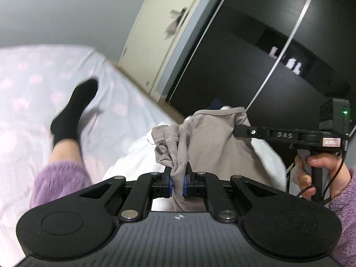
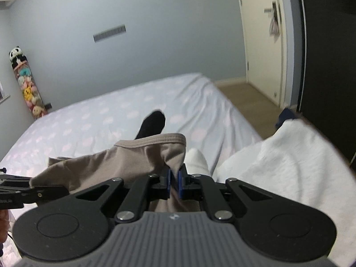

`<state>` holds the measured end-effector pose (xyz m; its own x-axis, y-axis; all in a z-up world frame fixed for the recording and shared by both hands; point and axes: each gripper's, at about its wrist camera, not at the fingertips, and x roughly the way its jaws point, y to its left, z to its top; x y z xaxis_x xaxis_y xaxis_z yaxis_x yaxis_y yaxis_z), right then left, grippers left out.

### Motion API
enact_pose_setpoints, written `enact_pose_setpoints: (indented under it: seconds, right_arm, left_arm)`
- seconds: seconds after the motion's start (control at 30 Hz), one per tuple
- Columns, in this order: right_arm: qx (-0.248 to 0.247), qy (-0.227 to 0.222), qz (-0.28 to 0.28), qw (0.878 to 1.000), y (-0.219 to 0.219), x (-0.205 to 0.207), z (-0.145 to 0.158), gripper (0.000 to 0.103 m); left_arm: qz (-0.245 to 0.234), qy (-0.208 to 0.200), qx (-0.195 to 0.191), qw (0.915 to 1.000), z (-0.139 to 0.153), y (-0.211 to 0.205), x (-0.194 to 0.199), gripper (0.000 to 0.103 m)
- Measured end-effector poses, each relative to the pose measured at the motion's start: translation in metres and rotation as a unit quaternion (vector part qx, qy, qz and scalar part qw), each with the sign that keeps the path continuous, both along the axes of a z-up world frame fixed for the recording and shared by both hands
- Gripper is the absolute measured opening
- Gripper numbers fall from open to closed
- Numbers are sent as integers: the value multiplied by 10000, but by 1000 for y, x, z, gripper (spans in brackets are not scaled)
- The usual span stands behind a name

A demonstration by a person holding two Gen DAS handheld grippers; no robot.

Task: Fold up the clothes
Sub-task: 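Lift the folded shirt with both grippers and carry it to the white stack, then lower the shirt onto the white stack and open both grippers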

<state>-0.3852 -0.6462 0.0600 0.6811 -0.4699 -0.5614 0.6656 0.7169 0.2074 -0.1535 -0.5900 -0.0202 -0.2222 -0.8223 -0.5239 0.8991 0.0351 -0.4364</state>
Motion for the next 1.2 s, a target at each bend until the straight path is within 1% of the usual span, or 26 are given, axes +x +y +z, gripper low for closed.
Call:
enact_pose_setpoints:
  seconds: [0.13,0.2,0.3,0.4,0.5,0.6,0.63,0.7,0.73,0.8,0.83,0.87,1.0,1.1,1.13,1.17,1.2]
  right_arm:
    - [258,209,26,9994,-15,15,-33,8]
    - [386,241,1,9990,-24,18,-48,9]
    - [549,119,-61,9984,-40,18,-66,8]
    - [673,9,-141,9976,-48,16,-77,8]
    - [709,0,-203,9973,-51,18,-84,8]
    - [662,91,-203,9976,-46,21,-76,8]
    - [649,103,-201,9976,-45,21,-72,8]
    - [610,68,-249,9978,-42,17,-65,9]
    - [589,42,-280,9979,-40,14,-61,10]
    - [394,162,-425,9982,-34,10,-53,19]
    - [286,235,-528,9979,-31,7,-48,28]
    - [188,298,-647,9973,-29,4,-43,34]
    - [-2,238,-929,9954,-13,-16,-21,33]
    - [-118,177,-1055,9942,5,-32,-4,34]
    - [-144,161,-1088,9938,13,-37,2,34]
    - [-183,156,-1126,9934,21,-41,8,39]
    - [-232,160,-1168,9928,31,-45,14,42]
  left_arm:
    - [92,270,390,9988,-29,-13,16,7]
    - [63,343,465,9983,-43,-20,20,7]
    - [-10,387,487,9981,-48,-20,19,7]
    - [-61,428,530,9977,-49,-18,18,7]
    - [-68,441,570,9974,-49,-19,17,7]
    - [-50,502,520,9974,-44,-14,19,9]
    - [-26,518,497,9974,-41,-11,20,13]
    - [75,430,480,9979,-35,-8,23,18]
    - [128,374,471,9981,-32,-6,25,18]
    - [262,221,457,9984,-25,-1,27,18]
    - [321,173,446,9983,-21,2,28,18]
    - [380,126,434,9983,-17,5,28,18]
    - [537,16,277,9982,1,21,27,18]
    - [521,-241,146,9982,19,32,15,18]
    - [502,-349,109,9981,26,36,10,19]
    - [480,-462,70,9978,32,39,4,19]
    - [451,-595,12,9972,38,44,-3,22]
